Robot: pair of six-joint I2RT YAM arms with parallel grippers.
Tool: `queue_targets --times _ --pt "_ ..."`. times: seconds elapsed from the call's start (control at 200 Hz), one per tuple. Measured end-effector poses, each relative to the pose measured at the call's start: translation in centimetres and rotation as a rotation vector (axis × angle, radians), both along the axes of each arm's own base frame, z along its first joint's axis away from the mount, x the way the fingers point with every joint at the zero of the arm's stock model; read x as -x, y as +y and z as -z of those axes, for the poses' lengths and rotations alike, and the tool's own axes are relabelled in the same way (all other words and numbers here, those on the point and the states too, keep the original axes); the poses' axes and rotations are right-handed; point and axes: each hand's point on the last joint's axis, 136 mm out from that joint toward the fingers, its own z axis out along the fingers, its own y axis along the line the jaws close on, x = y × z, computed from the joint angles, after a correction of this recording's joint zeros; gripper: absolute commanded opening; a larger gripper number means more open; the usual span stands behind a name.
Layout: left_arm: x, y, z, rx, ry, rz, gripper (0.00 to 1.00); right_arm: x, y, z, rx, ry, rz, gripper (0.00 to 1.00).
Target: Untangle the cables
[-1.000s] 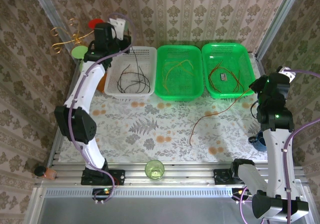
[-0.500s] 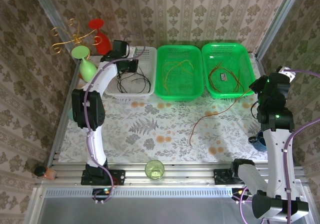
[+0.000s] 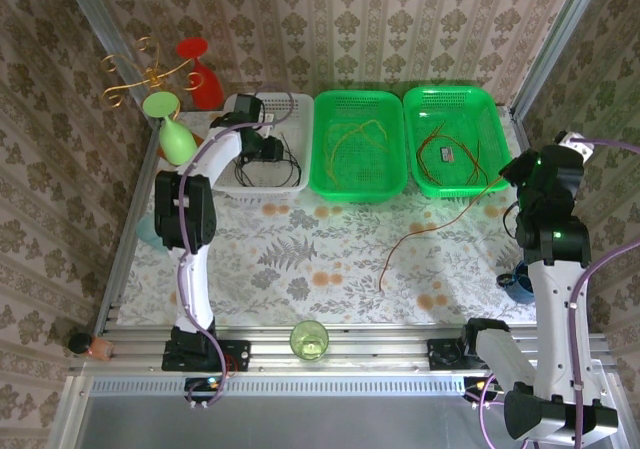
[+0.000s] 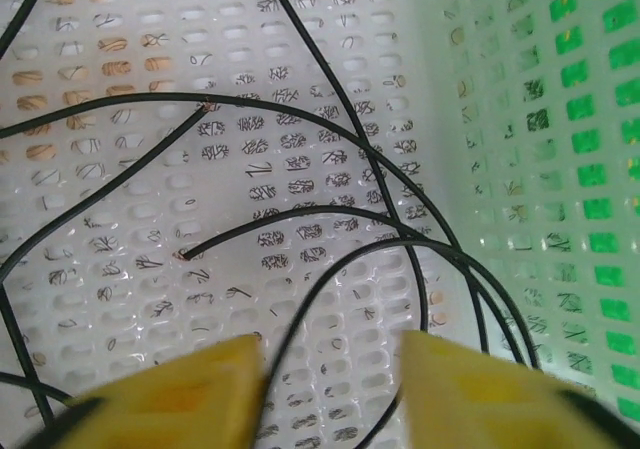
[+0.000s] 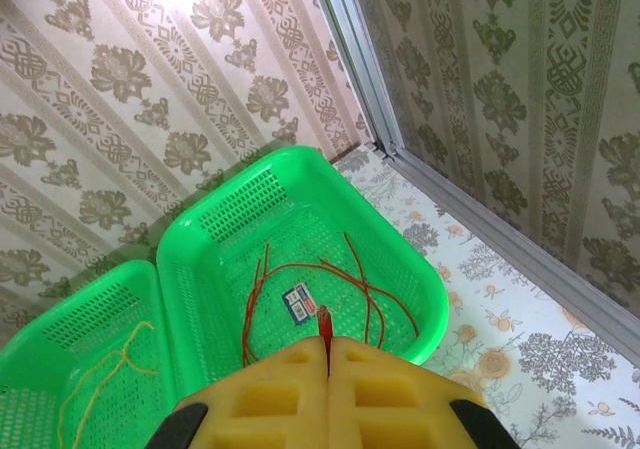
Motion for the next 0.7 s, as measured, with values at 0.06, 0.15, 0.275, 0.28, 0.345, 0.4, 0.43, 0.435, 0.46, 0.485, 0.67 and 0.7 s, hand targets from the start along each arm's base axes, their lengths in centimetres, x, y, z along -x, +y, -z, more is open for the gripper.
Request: queue_targets --times 0.06,0.15,0.275,0.28,0.345,0.4,0.43,0.435,0.46,0.485,0.67,0.7 --pt "0.0 0.0 -0.8 0.003 -0.015 0.0 0.62 0.2 0.2 -0.4 0.001 -0.013 -0.005 0.0" --pt "0.0 0.1 -2.6 0.012 -0.048 -0.008 0.71 0.3 0.5 -1.3 0.005 -0.033 -0.013 0.0" --pt "0.1 0.4 -5.6 0.025 -0.103 -0.02 0.81 0.3 0.9 -2.7 0.009 -0.064 -0.028 0.0" --pt "0.1 0.4 -5.7 0.026 -0.105 -0.019 0.81 0.3 0.9 -2.8 0.009 -0.065 -0.028 0.0" --pt "0.4 0.5 -7.1 0.032 -0.129 -0.022 0.84 0.2 1.2 -3.6 0.012 -0.079 -0.038 0.0" --pt "0.7 0.7 -7.9 0.035 -0.143 -0.024 0.84 0.0 1.4 -4.4 0.013 -0.093 -0.045 0.0" --pt "0.9 0.8 -8.3 0.036 -0.149 -0.027 0.84 -0.1 1.5 -4.8 0.014 -0.101 -0.048 0.0" --pt "0.9 0.9 -8.3 0.037 -0.15 -0.027 0.84 -0.1 1.5 -4.8 0.014 -0.101 -0.049 0.0" --pt "1.1 1.0 -8.5 0.037 -0.152 -0.028 0.84 -0.2 1.6 -5.2 0.015 -0.107 -0.052 0.0" --pt "1.3 1.1 -8.6 0.038 -0.154 -0.029 0.84 -0.3 1.7 -5.6 0.016 -0.114 -0.056 0.0" --pt "3.0 1.6 -9.6 0.051 -0.168 -0.028 0.84 -1.4 2.9 -9.2 0.023 -0.173 -0.1 0.0" --pt "3.3 1.5 -9.8 0.059 -0.174 -0.023 0.84 -1.6 3.1 -9.7 0.025 -0.182 -0.108 0.0"
